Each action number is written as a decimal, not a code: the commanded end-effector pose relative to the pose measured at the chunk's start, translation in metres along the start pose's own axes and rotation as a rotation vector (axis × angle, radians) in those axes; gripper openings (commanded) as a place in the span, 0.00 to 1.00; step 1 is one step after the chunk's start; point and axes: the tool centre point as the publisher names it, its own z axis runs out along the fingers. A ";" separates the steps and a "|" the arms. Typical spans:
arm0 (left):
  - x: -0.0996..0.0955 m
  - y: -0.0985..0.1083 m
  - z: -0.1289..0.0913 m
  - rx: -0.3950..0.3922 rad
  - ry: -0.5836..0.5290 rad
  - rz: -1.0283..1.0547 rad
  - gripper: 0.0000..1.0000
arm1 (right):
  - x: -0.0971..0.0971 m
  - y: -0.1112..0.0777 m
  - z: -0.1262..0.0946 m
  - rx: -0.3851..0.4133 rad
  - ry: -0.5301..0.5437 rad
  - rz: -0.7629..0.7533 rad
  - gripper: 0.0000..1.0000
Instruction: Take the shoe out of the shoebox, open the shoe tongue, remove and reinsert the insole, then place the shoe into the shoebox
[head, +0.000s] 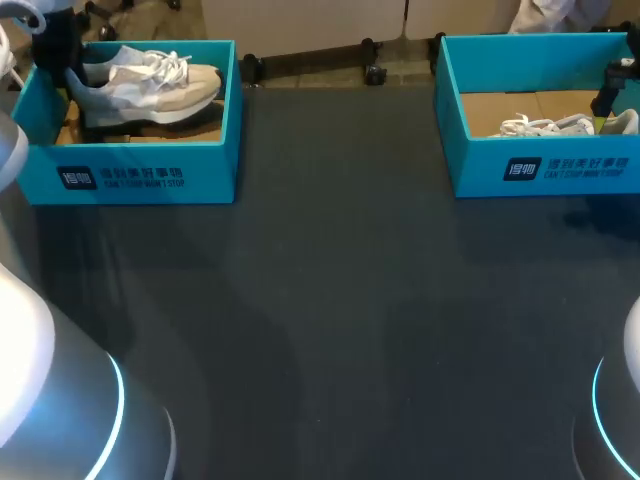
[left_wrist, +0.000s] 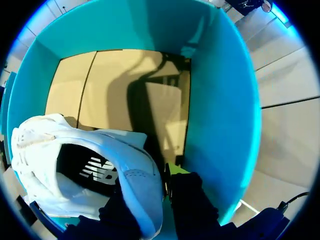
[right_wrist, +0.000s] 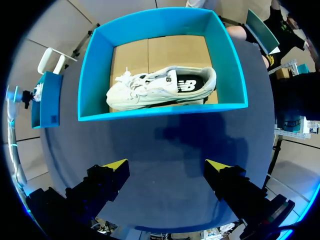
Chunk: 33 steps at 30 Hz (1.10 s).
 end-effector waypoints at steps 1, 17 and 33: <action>0.003 -0.001 -0.026 0.030 0.000 -0.011 0.00 | 0.000 -0.001 0.000 -0.002 0.001 0.000 1.00; 0.003 -0.013 -0.114 -0.003 0.028 -0.040 0.00 | 0.000 -0.001 0.000 -0.002 0.001 0.000 1.00; -0.007 -0.122 -0.211 -0.108 0.053 -0.081 0.00 | 0.000 -0.001 0.000 -0.002 0.001 0.000 1.00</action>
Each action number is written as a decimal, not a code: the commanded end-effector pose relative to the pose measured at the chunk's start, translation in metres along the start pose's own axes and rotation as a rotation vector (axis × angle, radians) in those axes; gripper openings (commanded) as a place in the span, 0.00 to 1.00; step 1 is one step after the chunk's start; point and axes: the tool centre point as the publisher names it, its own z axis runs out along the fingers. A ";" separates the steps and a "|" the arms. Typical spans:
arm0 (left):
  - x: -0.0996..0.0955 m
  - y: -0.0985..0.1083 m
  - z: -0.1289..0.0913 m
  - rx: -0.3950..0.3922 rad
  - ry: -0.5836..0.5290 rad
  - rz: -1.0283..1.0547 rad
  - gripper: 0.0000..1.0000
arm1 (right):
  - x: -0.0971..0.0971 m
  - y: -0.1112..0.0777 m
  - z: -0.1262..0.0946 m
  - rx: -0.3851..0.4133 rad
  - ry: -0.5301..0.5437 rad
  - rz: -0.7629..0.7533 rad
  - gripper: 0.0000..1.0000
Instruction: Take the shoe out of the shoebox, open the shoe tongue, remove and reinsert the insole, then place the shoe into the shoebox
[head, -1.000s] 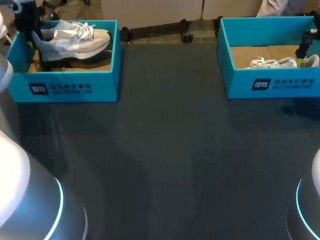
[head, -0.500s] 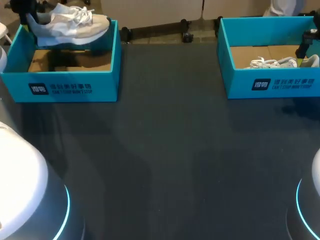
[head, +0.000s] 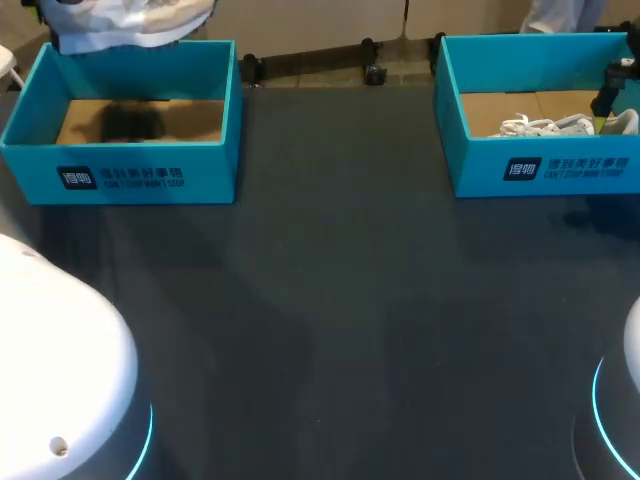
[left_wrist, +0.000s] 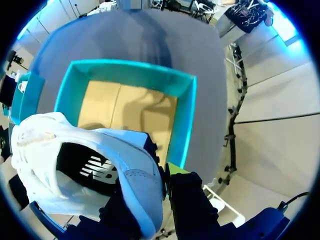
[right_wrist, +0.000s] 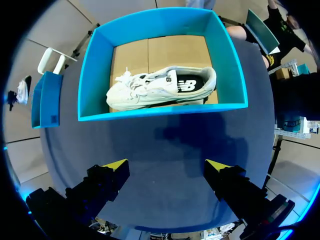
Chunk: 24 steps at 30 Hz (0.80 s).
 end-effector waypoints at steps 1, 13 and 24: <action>-0.004 -0.102 -0.035 -0.147 0.017 -0.001 0.00 | 0.000 -0.001 0.000 -0.002 0.001 0.000 1.00; -0.021 -0.233 -0.043 -0.195 0.046 0.053 0.00 | 0.000 -0.001 0.000 -0.002 0.001 0.000 1.00; -0.039 -0.327 -0.035 -0.303 0.042 0.079 0.00 | 0.000 -0.001 0.000 -0.002 0.001 0.000 1.00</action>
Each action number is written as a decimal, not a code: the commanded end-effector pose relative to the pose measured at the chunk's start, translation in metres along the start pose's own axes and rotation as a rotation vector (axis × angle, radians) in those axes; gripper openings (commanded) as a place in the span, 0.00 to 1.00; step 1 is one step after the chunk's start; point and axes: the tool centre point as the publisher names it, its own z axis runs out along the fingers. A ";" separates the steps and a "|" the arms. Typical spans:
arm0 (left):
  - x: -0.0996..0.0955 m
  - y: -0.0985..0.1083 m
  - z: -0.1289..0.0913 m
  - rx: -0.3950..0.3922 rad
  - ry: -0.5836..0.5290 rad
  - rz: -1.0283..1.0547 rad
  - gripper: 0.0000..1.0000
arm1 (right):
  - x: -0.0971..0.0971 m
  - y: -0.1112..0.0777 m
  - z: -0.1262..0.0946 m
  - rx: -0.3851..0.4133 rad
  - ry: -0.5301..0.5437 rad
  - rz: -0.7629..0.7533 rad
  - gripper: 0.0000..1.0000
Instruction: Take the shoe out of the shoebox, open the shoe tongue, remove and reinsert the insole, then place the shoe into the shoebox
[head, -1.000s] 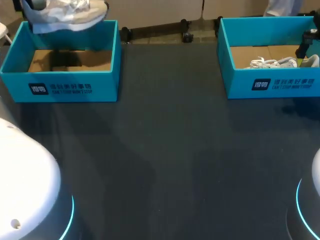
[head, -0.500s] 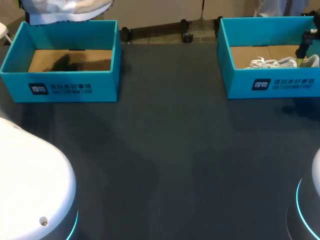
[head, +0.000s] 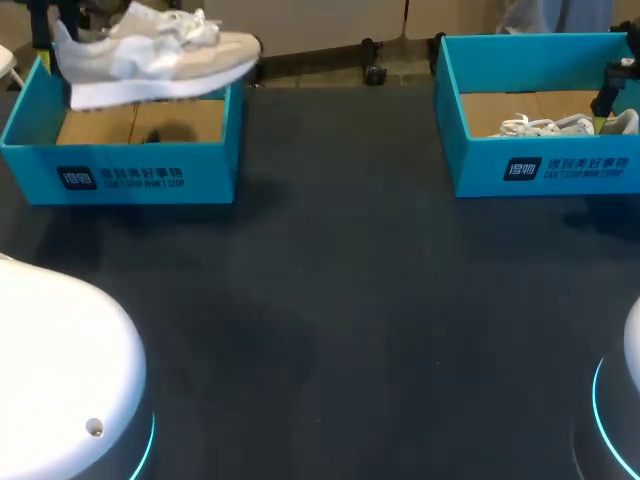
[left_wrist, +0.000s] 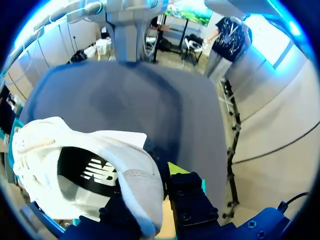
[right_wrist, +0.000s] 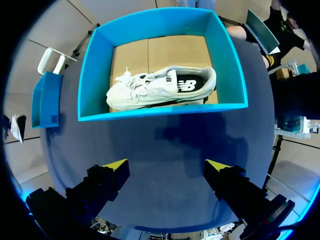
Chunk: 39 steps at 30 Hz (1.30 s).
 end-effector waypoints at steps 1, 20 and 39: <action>-0.006 -0.097 0.022 -0.688 0.007 0.000 0.00 | 0.000 -0.001 0.000 -0.002 0.001 0.000 1.00; -0.033 -0.136 0.068 -0.781 0.032 0.054 0.00 | 0.000 -0.001 0.000 -0.002 0.001 0.000 1.00; -0.098 -0.165 0.136 -0.729 0.050 0.129 0.00 | 0.000 -0.001 0.000 -0.002 0.001 0.000 1.00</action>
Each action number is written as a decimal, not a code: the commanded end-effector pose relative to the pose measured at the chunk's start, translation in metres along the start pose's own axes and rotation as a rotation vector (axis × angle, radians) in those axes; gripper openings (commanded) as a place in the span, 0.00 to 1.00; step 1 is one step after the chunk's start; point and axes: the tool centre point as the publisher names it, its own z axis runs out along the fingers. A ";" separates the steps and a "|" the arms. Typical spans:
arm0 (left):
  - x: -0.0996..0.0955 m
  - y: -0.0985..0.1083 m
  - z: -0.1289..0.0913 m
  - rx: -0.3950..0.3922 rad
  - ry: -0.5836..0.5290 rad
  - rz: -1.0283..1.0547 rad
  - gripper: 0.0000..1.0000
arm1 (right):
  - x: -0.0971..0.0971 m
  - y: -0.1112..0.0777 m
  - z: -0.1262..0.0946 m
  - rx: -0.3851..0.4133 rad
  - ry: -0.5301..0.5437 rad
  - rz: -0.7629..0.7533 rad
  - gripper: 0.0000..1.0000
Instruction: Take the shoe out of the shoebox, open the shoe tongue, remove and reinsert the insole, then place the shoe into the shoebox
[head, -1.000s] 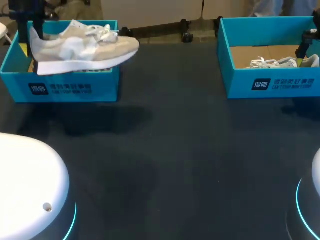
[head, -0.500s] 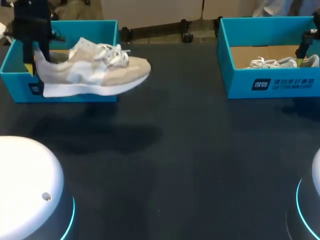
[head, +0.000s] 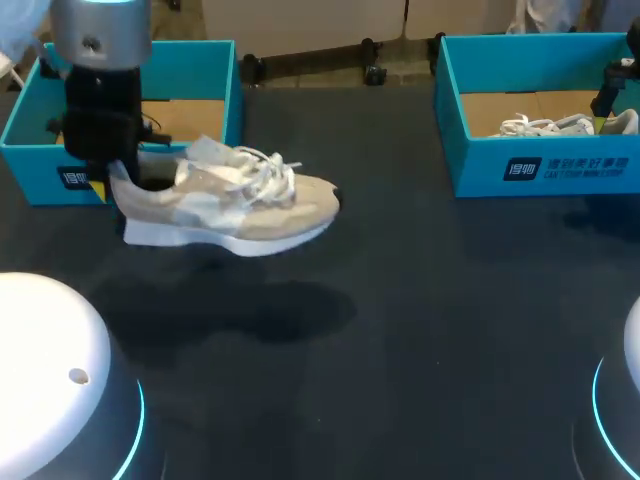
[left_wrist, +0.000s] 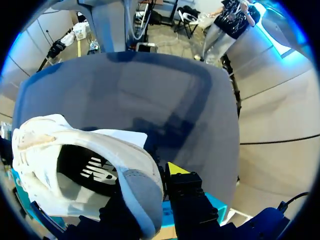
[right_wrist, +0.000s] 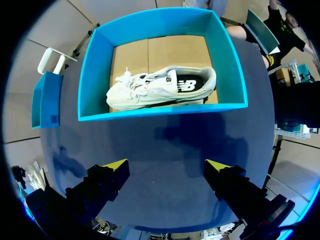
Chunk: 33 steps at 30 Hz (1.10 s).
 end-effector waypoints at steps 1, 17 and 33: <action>-0.020 -0.005 0.018 -0.367 0.014 0.001 0.00 | 0.000 -0.001 0.000 -0.002 0.001 0.000 1.00; -0.086 -0.013 0.055 -0.188 0.012 0.060 0.00 | 0.000 -0.001 0.000 -0.002 0.001 0.000 1.00; -0.132 -0.036 0.085 -0.168 0.021 0.127 0.00 | 0.000 -0.001 0.000 -0.002 0.001 0.000 1.00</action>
